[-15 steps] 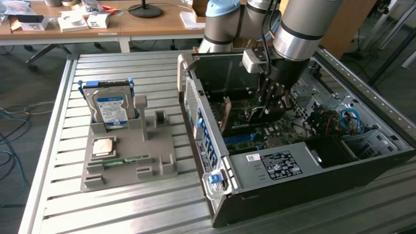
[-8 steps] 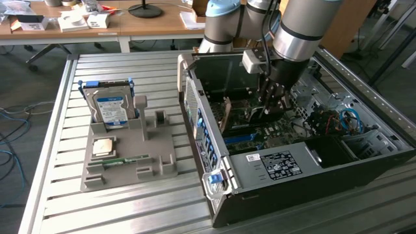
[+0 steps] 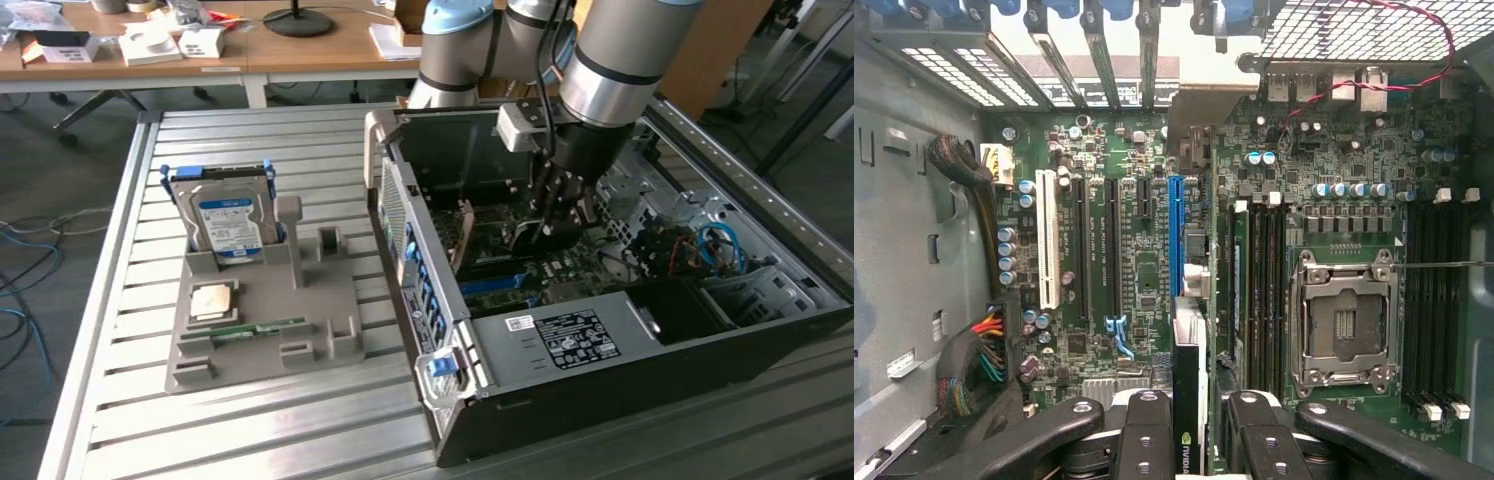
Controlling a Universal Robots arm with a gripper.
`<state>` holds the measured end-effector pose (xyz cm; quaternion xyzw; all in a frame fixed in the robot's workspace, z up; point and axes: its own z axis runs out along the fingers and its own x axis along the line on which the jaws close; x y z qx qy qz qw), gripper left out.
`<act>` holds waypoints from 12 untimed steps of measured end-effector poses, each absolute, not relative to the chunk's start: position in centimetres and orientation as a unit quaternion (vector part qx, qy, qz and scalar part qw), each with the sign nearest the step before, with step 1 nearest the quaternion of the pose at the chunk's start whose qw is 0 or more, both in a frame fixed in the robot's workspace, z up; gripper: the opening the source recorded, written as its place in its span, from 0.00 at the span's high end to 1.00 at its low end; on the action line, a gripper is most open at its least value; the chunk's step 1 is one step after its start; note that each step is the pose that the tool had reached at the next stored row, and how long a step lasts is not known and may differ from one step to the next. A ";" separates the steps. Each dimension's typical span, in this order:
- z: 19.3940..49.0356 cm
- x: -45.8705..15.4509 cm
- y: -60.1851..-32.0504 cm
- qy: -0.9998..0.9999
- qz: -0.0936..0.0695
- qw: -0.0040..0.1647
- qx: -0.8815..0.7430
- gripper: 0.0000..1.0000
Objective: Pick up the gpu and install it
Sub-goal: 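Insert the gpu into the slot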
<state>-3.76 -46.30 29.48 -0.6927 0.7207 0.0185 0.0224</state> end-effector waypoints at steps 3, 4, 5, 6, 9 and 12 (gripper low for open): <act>29.4 -3.8 -46.3 0.721 0.019 0.023 -0.693 0.74; 29.3 -3.8 -46.3 0.721 0.019 0.023 -0.693 0.74; 29.3 -3.8 -46.3 0.721 0.018 0.022 -0.693 0.74; 29.3 -3.8 -46.3 0.721 0.018 0.022 -0.693 0.74; 29.3 -3.8 -46.3 0.721 0.018 0.022 -0.693 0.74; 29.2 -3.8 -46.3 0.721 0.019 0.023 -0.693 0.74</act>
